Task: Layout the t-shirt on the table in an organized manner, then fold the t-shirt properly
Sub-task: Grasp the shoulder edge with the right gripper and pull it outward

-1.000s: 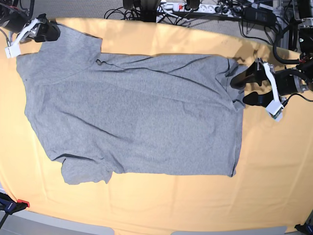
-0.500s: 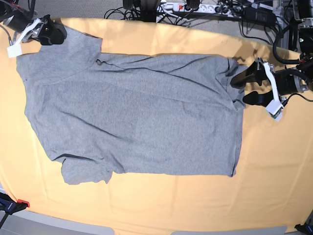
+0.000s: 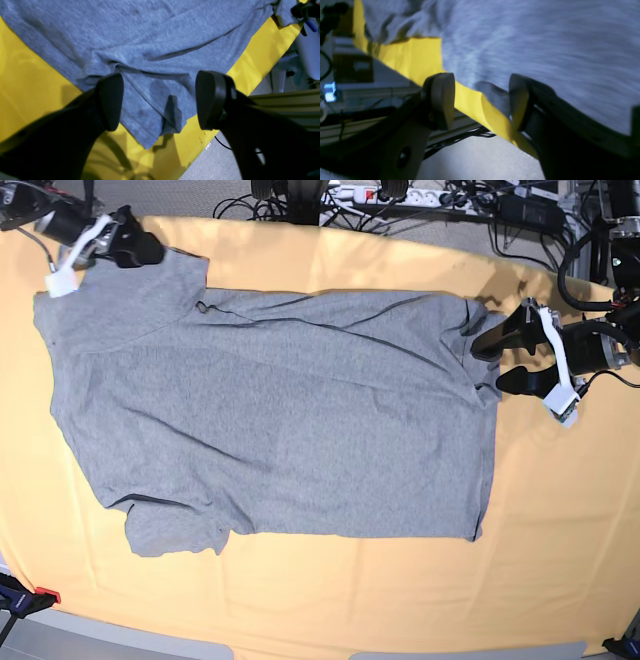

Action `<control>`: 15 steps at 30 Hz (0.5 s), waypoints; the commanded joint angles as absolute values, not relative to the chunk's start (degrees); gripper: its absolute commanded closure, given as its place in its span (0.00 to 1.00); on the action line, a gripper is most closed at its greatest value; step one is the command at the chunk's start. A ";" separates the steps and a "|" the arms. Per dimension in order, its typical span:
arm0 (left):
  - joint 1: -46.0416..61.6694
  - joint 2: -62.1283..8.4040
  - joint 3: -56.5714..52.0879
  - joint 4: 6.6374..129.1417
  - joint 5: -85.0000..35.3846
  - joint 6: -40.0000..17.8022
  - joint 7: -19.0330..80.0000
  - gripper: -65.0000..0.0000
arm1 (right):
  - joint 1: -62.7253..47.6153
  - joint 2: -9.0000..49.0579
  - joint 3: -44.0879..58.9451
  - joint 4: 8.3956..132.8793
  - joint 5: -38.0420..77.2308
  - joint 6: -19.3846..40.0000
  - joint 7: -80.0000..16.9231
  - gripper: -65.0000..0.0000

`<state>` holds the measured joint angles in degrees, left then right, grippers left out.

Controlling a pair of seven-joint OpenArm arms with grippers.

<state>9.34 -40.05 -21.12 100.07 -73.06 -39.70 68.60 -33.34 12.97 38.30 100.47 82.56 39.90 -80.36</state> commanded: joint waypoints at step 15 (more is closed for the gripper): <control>8.56 -41.28 -21.80 100.75 -74.41 -40.00 67.57 0.30 | -33.32 17.02 39.16 101.75 81.49 40.00 -80.00 1.00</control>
